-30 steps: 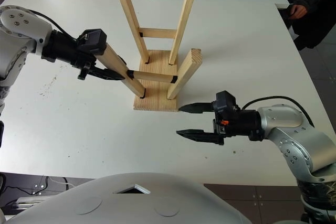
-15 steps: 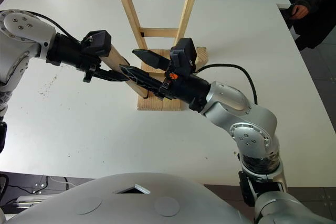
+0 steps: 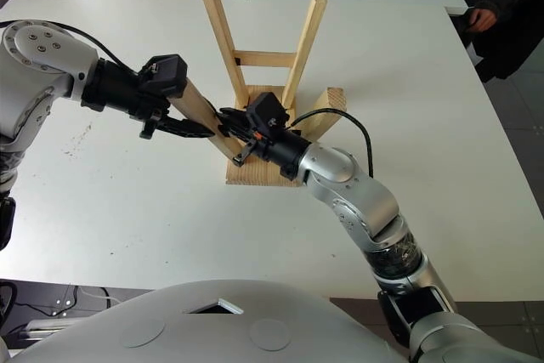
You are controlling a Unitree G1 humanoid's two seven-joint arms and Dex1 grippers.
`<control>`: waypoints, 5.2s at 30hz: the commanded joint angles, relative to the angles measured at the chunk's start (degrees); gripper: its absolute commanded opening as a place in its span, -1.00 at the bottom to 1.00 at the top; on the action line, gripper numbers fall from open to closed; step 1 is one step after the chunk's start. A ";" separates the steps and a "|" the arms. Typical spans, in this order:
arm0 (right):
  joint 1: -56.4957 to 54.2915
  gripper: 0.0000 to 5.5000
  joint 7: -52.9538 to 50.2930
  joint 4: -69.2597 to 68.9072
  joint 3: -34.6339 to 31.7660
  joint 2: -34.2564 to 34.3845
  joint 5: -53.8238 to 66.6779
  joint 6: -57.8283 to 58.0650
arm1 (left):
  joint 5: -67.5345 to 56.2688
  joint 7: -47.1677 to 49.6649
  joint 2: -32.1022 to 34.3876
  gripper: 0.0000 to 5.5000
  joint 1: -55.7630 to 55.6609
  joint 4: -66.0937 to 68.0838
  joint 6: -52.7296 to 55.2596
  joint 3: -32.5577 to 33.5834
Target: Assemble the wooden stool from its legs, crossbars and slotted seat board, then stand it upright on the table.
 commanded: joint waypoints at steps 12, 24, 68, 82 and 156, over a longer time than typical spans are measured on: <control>-8.00 -0.89 -7.48 -11.64 -24.96 10.01 40.66 2.08 | 2.28 3.07 -0.31 -0.25 8.54 -1.20 1.86 -4.91; 1.53 -0.26 -21.40 -0.27 -46.58 -14.21 21.68 -3.02 | -0.56 9.09 -0.36 -0.25 11.56 -4.89 6.77 -1.86; -5.22 0.96 -5.97 -6.92 -0.68 6.85 -26.44 5.84 | -2.69 15.62 -12.68 -0.25 -1.68 -4.43 18.46 -5.78; 0.90 0.96 -1.99 7.08 -15.95 -0.54 -28.40 -4.45 | -10.39 17.69 -16.22 0.30 -1.99 -5.94 27.17 8.38; 5.48 0.60 31.56 16.60 -8.10 -18.92 -29.96 -14.28 | 37.82 40.44 -27.88 -0.02 16.45 81.95 -87.48 10.43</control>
